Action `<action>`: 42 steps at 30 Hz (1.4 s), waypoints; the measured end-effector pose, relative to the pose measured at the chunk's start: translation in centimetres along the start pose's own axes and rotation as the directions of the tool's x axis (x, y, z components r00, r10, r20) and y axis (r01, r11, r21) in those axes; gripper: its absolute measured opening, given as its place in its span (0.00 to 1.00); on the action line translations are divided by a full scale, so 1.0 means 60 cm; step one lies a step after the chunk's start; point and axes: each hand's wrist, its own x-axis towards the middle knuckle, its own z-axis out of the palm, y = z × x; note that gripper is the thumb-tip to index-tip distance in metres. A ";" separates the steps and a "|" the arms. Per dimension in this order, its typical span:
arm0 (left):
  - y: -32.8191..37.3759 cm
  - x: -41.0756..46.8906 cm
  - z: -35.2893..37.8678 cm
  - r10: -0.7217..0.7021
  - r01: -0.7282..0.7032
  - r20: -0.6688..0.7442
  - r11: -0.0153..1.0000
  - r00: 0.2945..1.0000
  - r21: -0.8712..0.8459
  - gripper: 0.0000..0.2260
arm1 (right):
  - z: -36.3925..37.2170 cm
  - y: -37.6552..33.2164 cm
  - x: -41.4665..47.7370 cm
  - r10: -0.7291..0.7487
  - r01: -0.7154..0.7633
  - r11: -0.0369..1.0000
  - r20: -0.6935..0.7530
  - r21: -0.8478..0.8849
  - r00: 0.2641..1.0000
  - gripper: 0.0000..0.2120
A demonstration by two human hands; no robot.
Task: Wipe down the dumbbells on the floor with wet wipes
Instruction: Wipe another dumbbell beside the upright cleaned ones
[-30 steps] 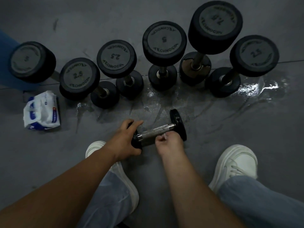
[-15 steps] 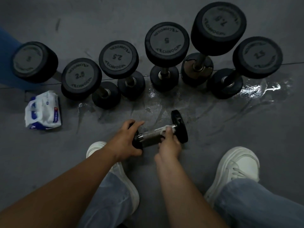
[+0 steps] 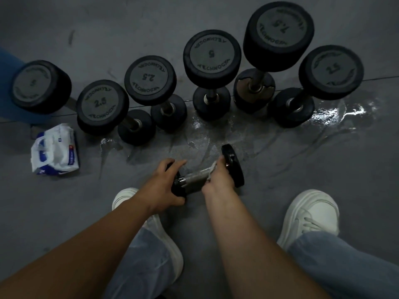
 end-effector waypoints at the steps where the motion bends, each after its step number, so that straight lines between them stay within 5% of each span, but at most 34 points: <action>1: 0.000 -0.001 -0.001 -0.003 0.003 0.003 1.000 1.000 -0.005 0.48 | 0.002 0.001 -0.004 0.001 -0.001 1.000 -0.014 0.020 1.000 0.19; 5: 0.000 -0.002 0.000 -0.003 0.003 -0.014 1.000 1.000 -0.011 0.47 | -0.034 0.021 -0.026 -0.175 0.170 0.983 -0.070 -0.071 0.982 0.19; 9: 0.002 0.001 -0.002 -0.001 0.001 -0.007 1.000 1.000 -0.006 0.47 | -0.002 -0.001 -0.013 -0.016 0.016 1.000 -0.019 -0.007 1.000 0.16; 14: 0.002 -0.002 0.000 -0.008 0.008 -0.011 1.000 1.000 -0.001 0.48 | -0.038 0.023 -0.015 -0.217 0.217 0.973 0.001 -0.084 0.976 0.11; 18: 0.002 0.002 0.000 -0.007 0.007 -0.013 1.000 1.000 -0.009 0.48 | -0.014 0.016 0.000 -0.122 0.123 0.992 0.032 -0.017 0.992 0.11; 21: 0.002 0.000 -0.001 -0.009 0.009 -0.007 1.000 1.000 -0.007 0.48 | -0.045 0.033 0.006 -0.214 0.214 0.972 0.010 -0.099 0.977 0.12; 26: 0.004 -0.002 0.000 0.002 -0.002 -0.017 1.000 1.000 0.000 0.47 | -0.076 0.035 0.016 0.139 -0.133 0.981 0.031 -0.144 0.990 0.09; 29: 0.004 -0.003 0.000 0.003 -0.003 -0.018 1.000 1.000 0.009 0.47 | -0.041 0.013 0.002 0.068 -0.062 0.980 0.030 -0.189 0.997 0.10; 36: 0.001 -0.001 0.001 0.004 -0.004 -0.017 1.000 1.000 0.004 0.47 | -0.058 0.033 -0.007 -0.101 0.087 0.977 0.058 0.195 0.993 0.14; 42: 0.002 -0.001 -0.002 -0.002 0.003 -0.018 1.000 1.000 0.019 0.47 | -0.047 0.011 -0.020 -0.022 0.019 0.975 0.012 0.223 1.000 0.05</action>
